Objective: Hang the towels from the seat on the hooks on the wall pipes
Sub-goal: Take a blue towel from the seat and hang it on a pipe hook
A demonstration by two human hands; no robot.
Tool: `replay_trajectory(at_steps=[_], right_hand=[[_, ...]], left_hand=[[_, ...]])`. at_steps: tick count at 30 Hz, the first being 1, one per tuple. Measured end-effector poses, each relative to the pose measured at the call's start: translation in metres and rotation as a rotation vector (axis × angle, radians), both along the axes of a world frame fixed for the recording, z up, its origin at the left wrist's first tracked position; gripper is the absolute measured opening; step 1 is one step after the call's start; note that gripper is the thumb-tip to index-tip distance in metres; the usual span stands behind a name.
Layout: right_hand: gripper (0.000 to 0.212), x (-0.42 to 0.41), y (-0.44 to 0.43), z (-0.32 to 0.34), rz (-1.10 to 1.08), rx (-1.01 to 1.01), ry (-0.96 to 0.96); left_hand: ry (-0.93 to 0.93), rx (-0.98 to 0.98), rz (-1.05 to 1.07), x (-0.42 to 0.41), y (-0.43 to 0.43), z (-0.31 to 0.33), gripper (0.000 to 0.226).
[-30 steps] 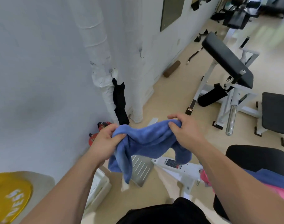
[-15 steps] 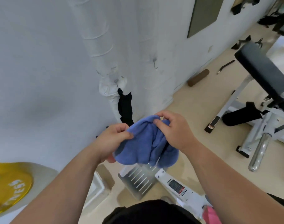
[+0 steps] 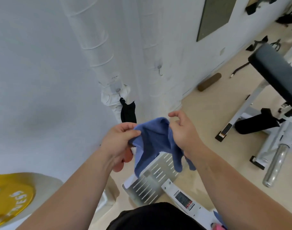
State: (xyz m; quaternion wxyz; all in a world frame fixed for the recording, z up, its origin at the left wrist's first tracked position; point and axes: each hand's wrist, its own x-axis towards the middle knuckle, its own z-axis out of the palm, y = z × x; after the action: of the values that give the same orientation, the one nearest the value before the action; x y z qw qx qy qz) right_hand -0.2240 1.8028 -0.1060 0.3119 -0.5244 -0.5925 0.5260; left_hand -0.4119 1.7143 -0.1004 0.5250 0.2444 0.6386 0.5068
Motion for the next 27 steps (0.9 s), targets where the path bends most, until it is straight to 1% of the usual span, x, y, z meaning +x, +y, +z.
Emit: replay_trajectory(at_steps=[1,4,6,9,11,12,15,17,18,20,21,23,24,25,27], right_hand=[[0.029,-0.006,-0.006,0.002,0.005,-0.041,0.053],[0.017,-0.022,-0.017,0.008,0.025,-0.071,0.202],[0.017,-0.028,-0.018,0.009,0.029,-0.09,0.237],[0.034,-0.029,-0.019,0.011,0.074,-0.166,0.318],[0.045,-0.029,-0.02,0.013,0.176,-0.199,0.369],[0.05,-0.03,-0.02,0.013,0.235,-0.202,0.373],[0.065,-0.034,-0.016,0.014,0.397,-0.157,0.291],[0.069,-0.037,-0.015,0.017,0.421,-0.109,0.228],[0.067,-0.038,-0.015,0.018,0.39,-0.079,0.189],[0.054,-0.037,-0.016,0.018,0.284,-0.004,0.047],[0.045,-0.036,-0.015,0.016,0.261,0.022,-0.041],[0.022,-0.033,-0.014,0.012,0.318,0.021,-0.187],[0.011,-0.031,-0.015,0.011,0.355,0.014,-0.207],[0.008,-0.029,-0.015,0.01,0.375,0.011,-0.193],[0.007,-0.026,-0.016,0.01,0.32,-0.024,-0.046]], left_hand=[[-0.009,0.041,0.007,0.008,0.005,0.004,0.007],[-0.058,0.114,-0.006,0.029,0.017,0.005,0.014],[0.002,0.142,-0.001,0.035,0.021,0.002,0.016],[0.161,0.15,0.012,0.032,0.023,-0.006,0.032],[0.175,0.161,0.035,0.028,0.021,-0.008,0.037],[0.164,0.168,0.066,0.027,0.021,-0.008,0.035],[0.133,0.164,0.185,0.021,0.023,-0.003,0.024],[0.154,0.167,0.216,0.017,0.027,0.0,0.019],[0.161,0.168,0.231,0.015,0.029,0.002,0.019],[0.142,0.177,0.271,0.011,0.033,0.007,0.018],[0.125,0.182,0.288,0.009,0.035,0.011,0.018],[0.115,0.187,0.302,0.003,0.04,0.013,0.019],[0.118,0.187,0.297,0.0,0.042,0.014,0.02],[0.12,0.182,0.287,-0.002,0.043,0.014,0.02],[0.113,0.177,0.258,-0.003,0.045,0.015,0.022]])
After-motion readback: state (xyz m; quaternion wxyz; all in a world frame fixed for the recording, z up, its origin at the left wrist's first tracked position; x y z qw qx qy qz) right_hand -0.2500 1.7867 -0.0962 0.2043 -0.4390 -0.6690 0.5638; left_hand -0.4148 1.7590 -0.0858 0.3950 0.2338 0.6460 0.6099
